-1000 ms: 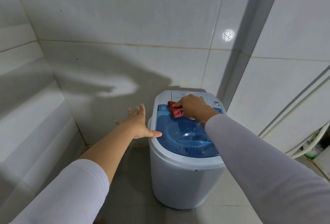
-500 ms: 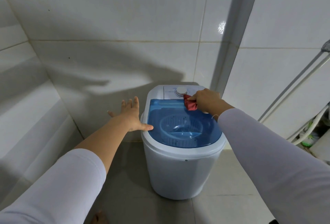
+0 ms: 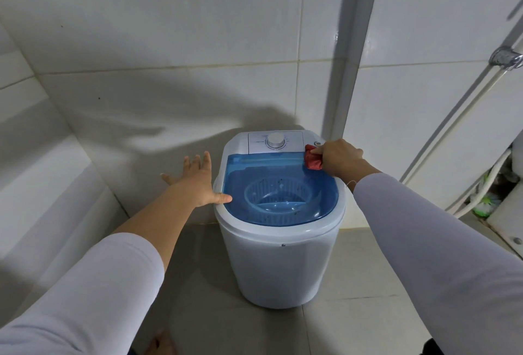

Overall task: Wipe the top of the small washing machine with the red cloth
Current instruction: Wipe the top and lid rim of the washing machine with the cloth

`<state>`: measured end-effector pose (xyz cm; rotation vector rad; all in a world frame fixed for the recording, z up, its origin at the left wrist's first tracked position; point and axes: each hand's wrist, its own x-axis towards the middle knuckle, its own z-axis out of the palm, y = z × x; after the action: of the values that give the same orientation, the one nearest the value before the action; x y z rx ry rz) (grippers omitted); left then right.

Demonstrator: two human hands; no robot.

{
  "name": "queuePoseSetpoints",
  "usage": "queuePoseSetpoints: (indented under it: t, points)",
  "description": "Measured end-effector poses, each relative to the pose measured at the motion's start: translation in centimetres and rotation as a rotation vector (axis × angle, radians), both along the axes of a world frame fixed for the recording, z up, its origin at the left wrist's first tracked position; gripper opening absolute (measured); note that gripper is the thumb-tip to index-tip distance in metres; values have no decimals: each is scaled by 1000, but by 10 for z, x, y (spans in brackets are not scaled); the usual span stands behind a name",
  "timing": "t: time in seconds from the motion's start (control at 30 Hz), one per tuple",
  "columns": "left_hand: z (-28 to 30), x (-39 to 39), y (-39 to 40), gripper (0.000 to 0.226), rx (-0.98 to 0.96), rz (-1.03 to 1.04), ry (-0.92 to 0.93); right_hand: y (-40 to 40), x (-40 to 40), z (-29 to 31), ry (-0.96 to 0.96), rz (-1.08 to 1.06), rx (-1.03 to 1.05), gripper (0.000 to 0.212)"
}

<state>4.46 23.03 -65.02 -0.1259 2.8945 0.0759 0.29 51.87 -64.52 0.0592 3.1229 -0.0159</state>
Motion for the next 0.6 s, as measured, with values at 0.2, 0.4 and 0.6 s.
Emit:
queuePoseSetpoints:
  t: [0.2, 0.4, 0.6]
  points:
    - [1, 6, 1, 126, 20, -5, 46, 5, 7, 10, -9, -80, -37, 33]
    - [6, 9, -3, 129, 93, -7, 53, -45, 13, 48, 135, 119, -109, 49]
    - [-1, 14, -7, 129, 180, -22, 34, -123, 13, 49, 106, 363, -149, 54]
